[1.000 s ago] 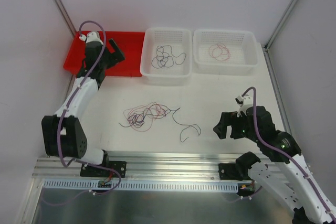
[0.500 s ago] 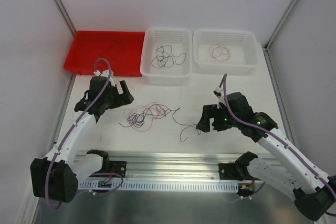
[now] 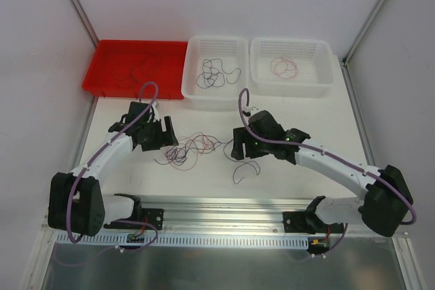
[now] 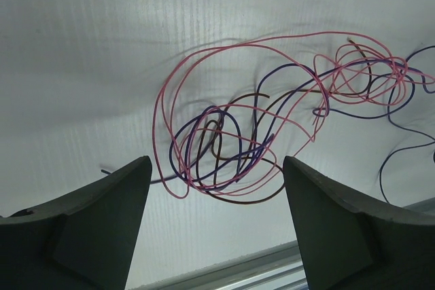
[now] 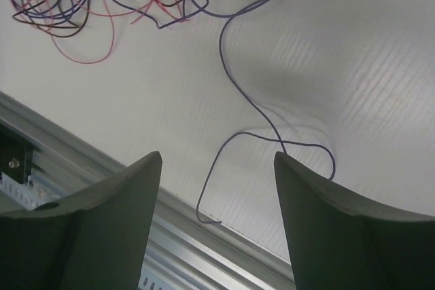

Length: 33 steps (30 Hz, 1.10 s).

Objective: Untangle the cables

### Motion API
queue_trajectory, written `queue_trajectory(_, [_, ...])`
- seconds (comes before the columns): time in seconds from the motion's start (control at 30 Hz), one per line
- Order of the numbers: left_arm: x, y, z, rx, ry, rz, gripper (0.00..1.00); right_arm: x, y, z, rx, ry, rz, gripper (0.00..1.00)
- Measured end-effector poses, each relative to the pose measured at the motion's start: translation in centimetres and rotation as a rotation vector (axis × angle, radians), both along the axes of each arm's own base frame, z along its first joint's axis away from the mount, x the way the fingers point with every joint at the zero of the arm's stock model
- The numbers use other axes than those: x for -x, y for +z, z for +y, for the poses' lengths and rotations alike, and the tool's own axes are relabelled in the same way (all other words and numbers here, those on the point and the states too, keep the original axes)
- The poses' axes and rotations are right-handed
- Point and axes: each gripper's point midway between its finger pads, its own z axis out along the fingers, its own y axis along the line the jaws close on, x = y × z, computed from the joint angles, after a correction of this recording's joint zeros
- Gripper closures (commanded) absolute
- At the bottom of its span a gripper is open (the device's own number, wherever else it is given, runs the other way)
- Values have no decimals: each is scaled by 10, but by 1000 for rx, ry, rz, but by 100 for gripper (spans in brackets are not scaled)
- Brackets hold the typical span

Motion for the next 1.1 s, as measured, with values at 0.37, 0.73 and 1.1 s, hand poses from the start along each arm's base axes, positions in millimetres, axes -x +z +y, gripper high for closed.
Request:
queue_trajectory(0.37, [10, -10, -17, -5, -74, 41, 33, -28, -38, 45, 66, -2, -6, 44])
queue_trajectory(0.73, [23, -22, -36, -3, -158, 96, 53, -53, -65, 69, 2, -239, 18, 49])
queue_trajectory(1.1, [26, -23, -43, 21, -184, 114, 78, -70, -84, 76, -24, -376, 26, 51])
